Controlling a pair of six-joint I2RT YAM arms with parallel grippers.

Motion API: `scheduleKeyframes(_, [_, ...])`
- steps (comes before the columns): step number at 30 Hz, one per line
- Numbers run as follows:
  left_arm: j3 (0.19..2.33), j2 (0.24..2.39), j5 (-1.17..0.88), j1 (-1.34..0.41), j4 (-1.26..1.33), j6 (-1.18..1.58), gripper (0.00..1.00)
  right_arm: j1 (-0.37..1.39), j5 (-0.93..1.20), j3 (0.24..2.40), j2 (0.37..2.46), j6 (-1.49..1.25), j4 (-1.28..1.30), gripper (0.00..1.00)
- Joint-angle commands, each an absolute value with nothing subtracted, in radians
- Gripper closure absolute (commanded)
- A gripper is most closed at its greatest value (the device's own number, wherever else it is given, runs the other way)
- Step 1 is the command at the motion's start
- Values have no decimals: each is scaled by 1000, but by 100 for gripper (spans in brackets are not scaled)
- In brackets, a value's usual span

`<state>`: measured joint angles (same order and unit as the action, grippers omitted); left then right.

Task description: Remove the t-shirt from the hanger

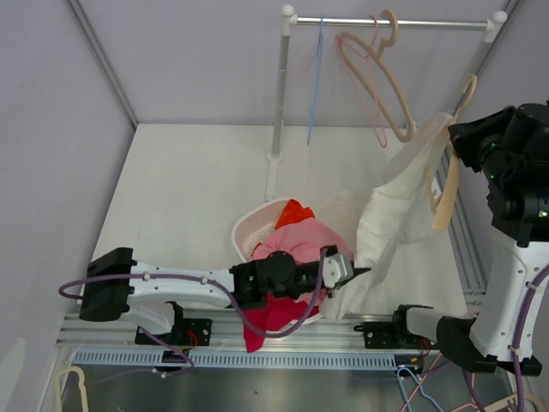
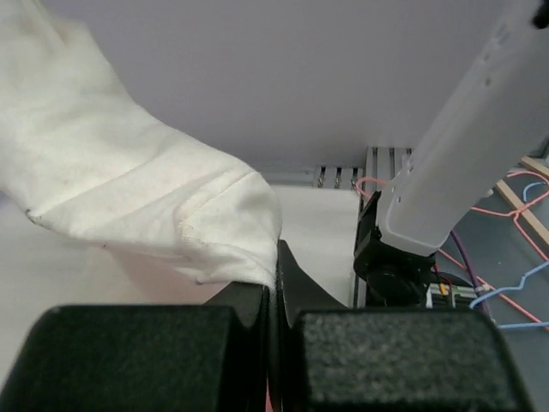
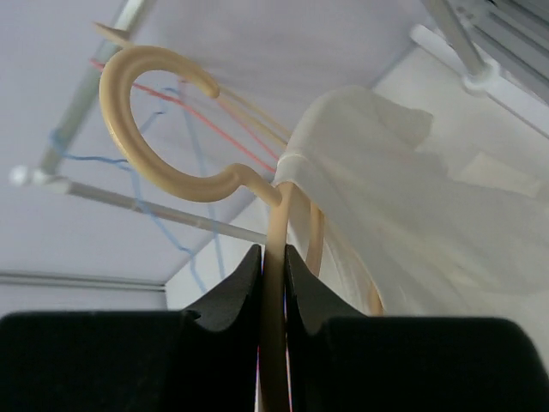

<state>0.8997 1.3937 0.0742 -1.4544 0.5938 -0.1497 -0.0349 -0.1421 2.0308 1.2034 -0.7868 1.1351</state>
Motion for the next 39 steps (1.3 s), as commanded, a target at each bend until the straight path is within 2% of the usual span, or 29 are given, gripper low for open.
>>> scheduleKeyframes(1, [1107,1491,16,-1355,445,58,99,-44,24,2254,1245,-733,1123,100])
scheduleKeyframes(3, [1169,1538,-66,-1295,310,191,99,-41,99,2237,1233,-721,1121,100])
scheduleKeyframes(6, [1380,1574,-149,-1200,123,294,99,-32,161,2114,1146,-694,1102,100])
scheduleKeyframes(7, [1409,1577,-161,-1194,86,299,99,-31,198,2017,1068,-665,1027,100])
scheduleKeyframes(10, [1575,1595,-123,-1187,-70,285,99,-31,216,1908,961,-560,931,100])
scheduleKeyframes(14, [1910,1678,-107,-1146,-256,278,99,-32,233,2035,975,-511,1064,100])
scheduleKeyframes(19, [2201,1761,-89,-1129,-431,249,99,-32,261,2111,991,-518,1160,100])
scheduleKeyframes(21, [2270,1770,-119,-1129,-454,238,99,-32,232,2102,968,-506,1155,100])
scheduleKeyframes(26, [2247,1671,-305,-1150,-364,229,99,-32,37,1947,919,-442,1017,100])
scheduleKeyframes(28, [2249,1615,-417,-1163,-325,212,99,-32,2,1870,925,-443,933,100])
scheduleKeyframes(31, [2201,1542,-685,-1158,-128,190,99,-32,-34,1778,933,-466,821,100])
scheduleKeyframes(34, [2265,1529,-742,-1157,-126,125,99,-34,-38,1695,924,-502,686,100])
scheduleKeyframes(37, [2419,1520,-712,-1157,-202,34,99,-34,-48,1628,923,-511,601,100])
scheduleKeyframes(39, [2433,1493,-664,-1157,-222,-38,99,-34,-55,1631,949,-506,588,100])
